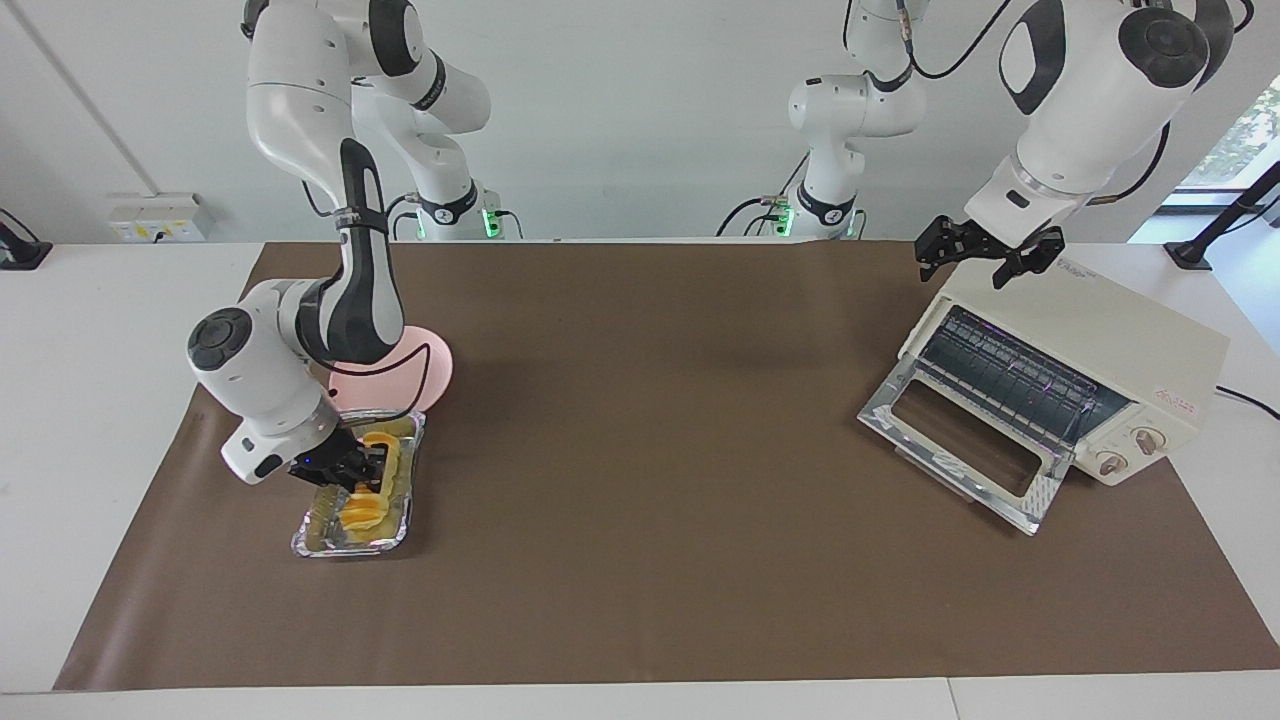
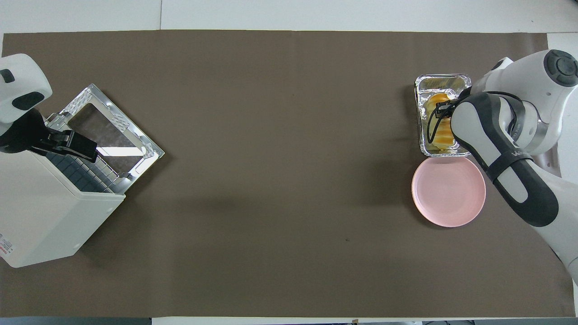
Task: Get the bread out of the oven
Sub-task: 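Grasp the bread slices in the tray with the right gripper, then lift the bread slices out and move them over the pink plate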
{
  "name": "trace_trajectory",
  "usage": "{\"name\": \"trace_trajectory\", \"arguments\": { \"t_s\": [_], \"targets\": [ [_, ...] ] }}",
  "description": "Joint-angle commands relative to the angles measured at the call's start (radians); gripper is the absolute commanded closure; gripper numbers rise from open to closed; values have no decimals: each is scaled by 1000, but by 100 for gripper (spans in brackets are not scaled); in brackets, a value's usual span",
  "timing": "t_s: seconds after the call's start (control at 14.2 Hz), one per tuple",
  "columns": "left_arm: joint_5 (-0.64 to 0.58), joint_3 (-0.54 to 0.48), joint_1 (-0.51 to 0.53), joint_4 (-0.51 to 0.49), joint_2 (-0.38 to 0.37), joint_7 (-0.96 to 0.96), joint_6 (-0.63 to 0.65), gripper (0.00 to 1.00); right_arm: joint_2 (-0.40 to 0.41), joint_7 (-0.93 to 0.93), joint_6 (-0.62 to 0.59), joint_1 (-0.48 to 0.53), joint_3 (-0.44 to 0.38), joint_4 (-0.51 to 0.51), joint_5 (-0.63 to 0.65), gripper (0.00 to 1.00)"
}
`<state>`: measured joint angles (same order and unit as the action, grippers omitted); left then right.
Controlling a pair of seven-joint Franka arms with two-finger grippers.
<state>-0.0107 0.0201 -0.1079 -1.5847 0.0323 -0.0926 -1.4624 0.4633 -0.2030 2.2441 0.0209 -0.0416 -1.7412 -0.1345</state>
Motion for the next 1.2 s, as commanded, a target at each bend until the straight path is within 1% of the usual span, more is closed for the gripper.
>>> {"name": "trace_trajectory", "arguments": {
  "t_s": [0.0,0.07,0.21,0.35,0.49,0.63,0.78,0.92,1.13],
  "targets": [
    [-6,8,14,-17,-18,-4,-16,0,-18,19,-125,-7,2,72,21,96],
    [-6,8,14,-17,-18,-4,-16,0,-29,20,-173,-6,2,98,21,96],
    [-6,8,14,-17,-18,-4,-16,0,-76,22,-237,-4,2,106,19,96],
    [-6,8,14,-17,-18,-4,-16,0,-144,24,-315,4,2,91,19,96],
    [-6,8,14,-17,-18,-4,-16,0,-231,75,-455,5,2,60,19,95],
    [-6,8,14,-17,-18,-4,-16,0,-294,85,-565,5,0,13,21,96],
    [-6,8,14,-17,-18,-4,-16,0,-366,86,-575,19,0,-100,21,96],
    [-6,8,14,-17,-18,-4,-16,0,-434,91,-551,25,0,-234,21,96],
    [-6,8,14,-17,-18,-4,-16,0,-508,80,-418,45,0,-414,21,96]
  ]
}}
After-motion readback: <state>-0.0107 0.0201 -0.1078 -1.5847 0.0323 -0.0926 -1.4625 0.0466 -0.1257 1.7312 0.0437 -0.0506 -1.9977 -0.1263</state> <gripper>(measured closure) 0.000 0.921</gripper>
